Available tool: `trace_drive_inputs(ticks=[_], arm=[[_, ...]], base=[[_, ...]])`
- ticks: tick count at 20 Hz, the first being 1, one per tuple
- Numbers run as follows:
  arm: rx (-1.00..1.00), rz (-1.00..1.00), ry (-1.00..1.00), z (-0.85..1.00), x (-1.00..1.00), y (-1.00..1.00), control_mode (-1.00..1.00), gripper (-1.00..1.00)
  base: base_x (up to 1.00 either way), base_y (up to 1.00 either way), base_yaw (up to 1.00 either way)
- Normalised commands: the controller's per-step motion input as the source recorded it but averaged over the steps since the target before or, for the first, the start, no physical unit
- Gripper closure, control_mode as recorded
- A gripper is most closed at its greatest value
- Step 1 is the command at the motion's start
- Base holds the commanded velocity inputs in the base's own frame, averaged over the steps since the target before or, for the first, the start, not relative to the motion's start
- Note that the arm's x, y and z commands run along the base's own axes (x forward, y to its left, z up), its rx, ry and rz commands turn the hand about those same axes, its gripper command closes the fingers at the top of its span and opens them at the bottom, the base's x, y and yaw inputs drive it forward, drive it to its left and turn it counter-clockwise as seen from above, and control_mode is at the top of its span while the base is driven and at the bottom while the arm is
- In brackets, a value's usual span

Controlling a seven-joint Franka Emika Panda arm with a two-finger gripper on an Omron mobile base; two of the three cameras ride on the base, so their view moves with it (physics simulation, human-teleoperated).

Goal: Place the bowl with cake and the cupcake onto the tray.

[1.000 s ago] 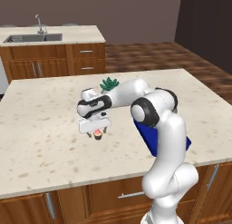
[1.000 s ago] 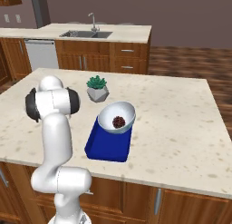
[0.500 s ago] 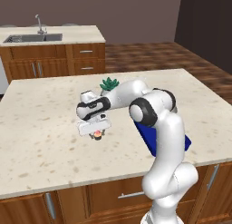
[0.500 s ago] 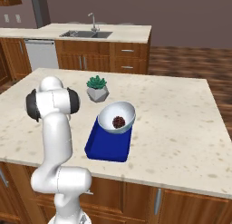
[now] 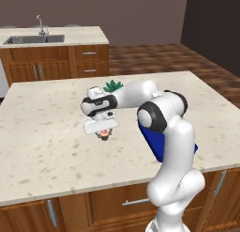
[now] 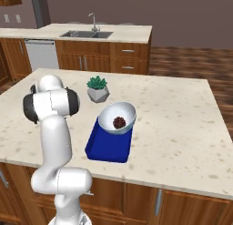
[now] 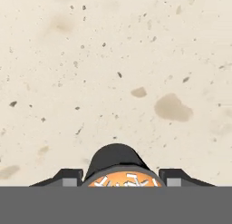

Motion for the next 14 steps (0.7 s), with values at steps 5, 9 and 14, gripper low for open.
trace_drive_inputs(ticks=[5,9,14], arm=[[0.06,-0.16,0.09,0.57,-0.36,-0.64,-1.0,1.0],[0.03,-0.14,0.17,0.36,-0.27,-0.78,-1.0,1.0],[0.0,-0.11,0.12,0.02,-0.35,-0.86,-1.0,1.0]], base=[[0.0,0.0,0.0],[0.0,0.0,0.0],[0.0,0.0,0.0]])
